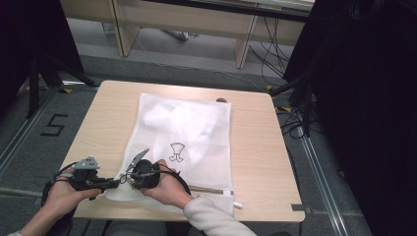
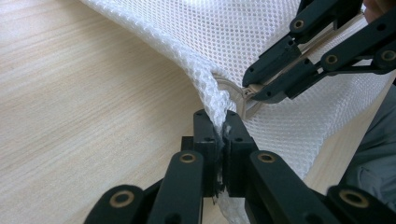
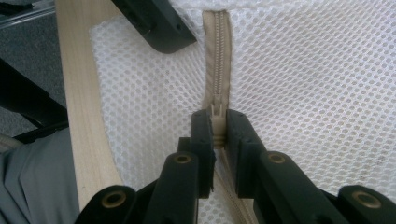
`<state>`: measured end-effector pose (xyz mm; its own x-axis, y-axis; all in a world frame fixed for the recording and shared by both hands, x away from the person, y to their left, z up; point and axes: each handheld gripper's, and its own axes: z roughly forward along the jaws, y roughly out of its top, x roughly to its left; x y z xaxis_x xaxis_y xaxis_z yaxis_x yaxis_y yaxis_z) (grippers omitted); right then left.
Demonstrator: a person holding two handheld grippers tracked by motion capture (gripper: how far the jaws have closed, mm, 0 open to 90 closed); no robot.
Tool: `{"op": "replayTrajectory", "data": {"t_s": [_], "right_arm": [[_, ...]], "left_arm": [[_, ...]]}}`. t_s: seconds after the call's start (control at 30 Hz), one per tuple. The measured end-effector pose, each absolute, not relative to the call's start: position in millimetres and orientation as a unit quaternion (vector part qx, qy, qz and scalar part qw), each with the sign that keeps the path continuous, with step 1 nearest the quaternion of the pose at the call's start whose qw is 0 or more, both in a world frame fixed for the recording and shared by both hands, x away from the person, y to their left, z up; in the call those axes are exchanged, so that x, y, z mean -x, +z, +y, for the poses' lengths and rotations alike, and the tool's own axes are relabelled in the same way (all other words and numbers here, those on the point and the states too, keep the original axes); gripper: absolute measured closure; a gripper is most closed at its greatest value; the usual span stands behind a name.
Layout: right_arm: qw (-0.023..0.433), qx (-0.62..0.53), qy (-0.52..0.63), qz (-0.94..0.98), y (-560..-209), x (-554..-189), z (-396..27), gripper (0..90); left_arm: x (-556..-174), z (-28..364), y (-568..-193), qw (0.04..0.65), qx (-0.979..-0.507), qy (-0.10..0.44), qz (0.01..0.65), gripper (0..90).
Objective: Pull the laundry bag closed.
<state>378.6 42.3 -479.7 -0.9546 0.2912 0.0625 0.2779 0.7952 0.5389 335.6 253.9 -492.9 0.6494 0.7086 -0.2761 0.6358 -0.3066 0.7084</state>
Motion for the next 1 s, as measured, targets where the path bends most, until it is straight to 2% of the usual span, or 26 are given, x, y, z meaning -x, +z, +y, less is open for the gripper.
{"op": "replayTrajectory", "data": {"t_s": [1.0], "right_arm": [[0.01, -0.158, 0.289, 0.944, -480.9, -376.2, 24.7, 82.4]], "left_arm": [[-335.1, 253.1, -493.4, 0.419, -0.806, 0.053, 0.414, 85.7]]}}
